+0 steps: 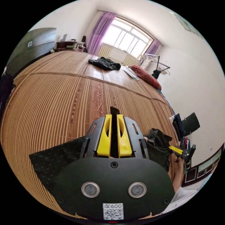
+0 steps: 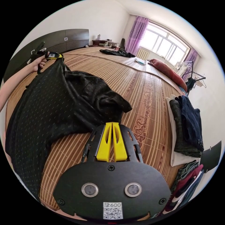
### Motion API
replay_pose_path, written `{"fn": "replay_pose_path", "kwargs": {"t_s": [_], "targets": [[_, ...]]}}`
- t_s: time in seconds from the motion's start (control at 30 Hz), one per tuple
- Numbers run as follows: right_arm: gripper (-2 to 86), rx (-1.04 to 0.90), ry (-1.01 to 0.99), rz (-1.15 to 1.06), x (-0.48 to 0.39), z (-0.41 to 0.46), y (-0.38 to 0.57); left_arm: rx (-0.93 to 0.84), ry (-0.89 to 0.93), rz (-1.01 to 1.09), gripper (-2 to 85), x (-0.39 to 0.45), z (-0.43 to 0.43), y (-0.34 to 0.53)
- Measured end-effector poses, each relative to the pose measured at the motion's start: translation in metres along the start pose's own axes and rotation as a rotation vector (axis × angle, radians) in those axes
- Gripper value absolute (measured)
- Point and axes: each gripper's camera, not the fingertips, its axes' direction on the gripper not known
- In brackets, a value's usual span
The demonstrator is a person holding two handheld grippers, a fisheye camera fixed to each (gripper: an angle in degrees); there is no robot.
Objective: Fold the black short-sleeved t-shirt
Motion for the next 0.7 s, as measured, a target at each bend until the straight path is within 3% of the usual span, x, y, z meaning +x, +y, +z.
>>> {"fn": "replay_pose_path", "kwargs": {"t_s": [0.03,0.1,0.13,0.3,0.37,0.53,0.7], "targets": [[-0.8,-0.002,0.002,-0.001,-0.001,0.0,0.0,-0.009,0.038,-0.05,3.2,-0.013,0.002,0.0],[-0.8,-0.005,0.009,-0.004,-0.003,0.001,0.001,-0.225,0.196,-0.179,4.4,-0.048,0.036,0.003],[-0.8,-0.005,0.013,-0.006,-0.004,0.001,0.001,-0.264,0.205,-0.143,5.8,-0.045,0.041,0.004],[-0.8,-0.001,0.001,0.009,-0.003,0.001,0.003,0.091,-0.169,0.096,9.5,0.01,-0.032,-0.002],[-0.8,-0.003,-0.008,0.015,-0.002,0.001,0.003,0.089,-0.238,0.163,10.6,0.033,-0.042,-0.014],[-0.8,-0.006,0.006,0.006,-0.007,0.002,0.004,-0.201,-0.252,0.68,12.2,0.169,0.023,-0.028],[-0.8,-0.005,0.009,0.002,-0.009,0.003,0.005,-0.326,-0.163,0.794,12.1,0.267,0.107,-0.021]]}}
